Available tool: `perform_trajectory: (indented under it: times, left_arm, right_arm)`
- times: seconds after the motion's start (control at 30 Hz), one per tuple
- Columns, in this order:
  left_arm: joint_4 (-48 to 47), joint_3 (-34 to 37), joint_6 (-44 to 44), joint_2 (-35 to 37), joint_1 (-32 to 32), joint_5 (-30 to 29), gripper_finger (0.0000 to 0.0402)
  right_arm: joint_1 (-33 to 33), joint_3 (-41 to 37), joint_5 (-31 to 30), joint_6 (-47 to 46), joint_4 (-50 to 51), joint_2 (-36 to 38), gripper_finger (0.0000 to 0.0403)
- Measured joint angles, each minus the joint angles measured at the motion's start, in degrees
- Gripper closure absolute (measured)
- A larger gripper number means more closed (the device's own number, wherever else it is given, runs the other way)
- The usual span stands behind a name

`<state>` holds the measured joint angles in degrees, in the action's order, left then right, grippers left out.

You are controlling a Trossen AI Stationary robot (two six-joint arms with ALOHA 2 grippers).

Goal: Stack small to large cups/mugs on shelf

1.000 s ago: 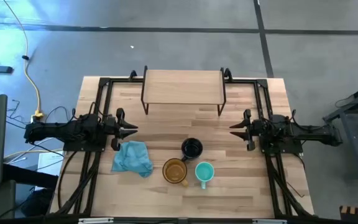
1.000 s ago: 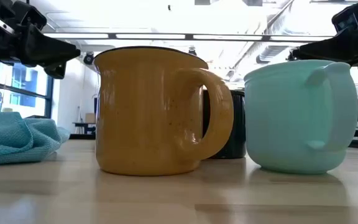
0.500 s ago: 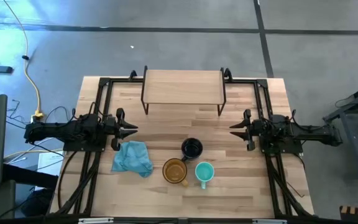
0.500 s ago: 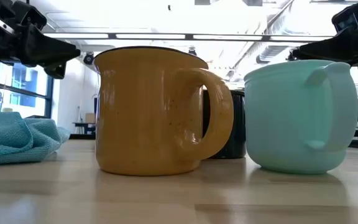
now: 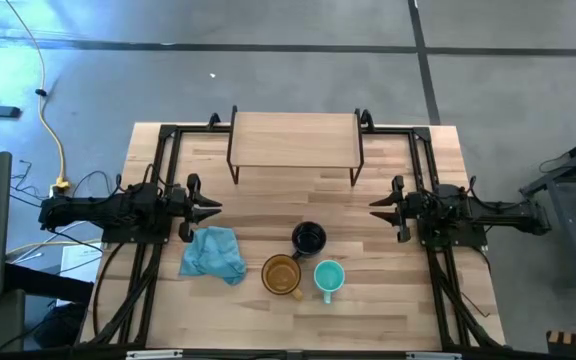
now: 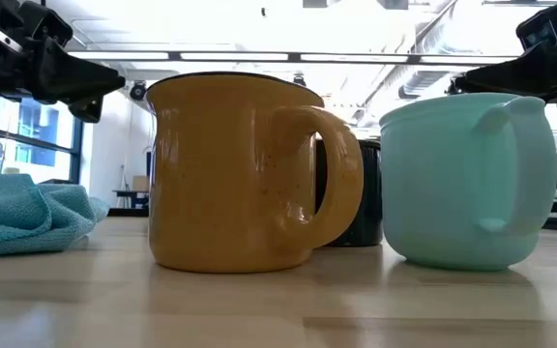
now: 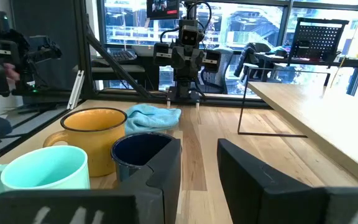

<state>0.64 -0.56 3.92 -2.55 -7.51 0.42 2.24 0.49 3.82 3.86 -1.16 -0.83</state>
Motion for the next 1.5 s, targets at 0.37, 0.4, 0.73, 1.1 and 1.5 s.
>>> perform_trajectory:
  times: [0.37, 0.4, 0.73, 1.1, 1.5]
  left_arm:
    - [4.2, 0.0, 25.9, 0.0, 0.0, 3.9, 0.0339]
    - [4.3, 0.0, 29.6, 0.0, 0.0, 3.8, 0.0339]
    - [4.8, 0.0, 47.3, 0.0, 0.0, 3.6, 0.0339]
    - [6.7, 0.0, 47.9, 0.1, 0.0, -2.7, 0.0339]
    - [12.4, 0.0, 63.9, -2.5, 1.5, 4.9, 0.0339]
  right_arm:
    - [0.0, 0.0, 0.0, 0.0, 0.0, 0.0, 0.0307]
    - [0.0, 0.0, 0.0, 0.0, 0.0, 0.0, 0.0307]
    - [1.2, 0.0, -3.1, 13.2, 0.4, 0.1, 0.0307]
    - [1.0, 0.0, -2.2, 14.6, 0.1, 0.1, 0.0307]
    - [0.7, 0.0, -3.4, -47.7, -14.5, 0.1, 0.0307]
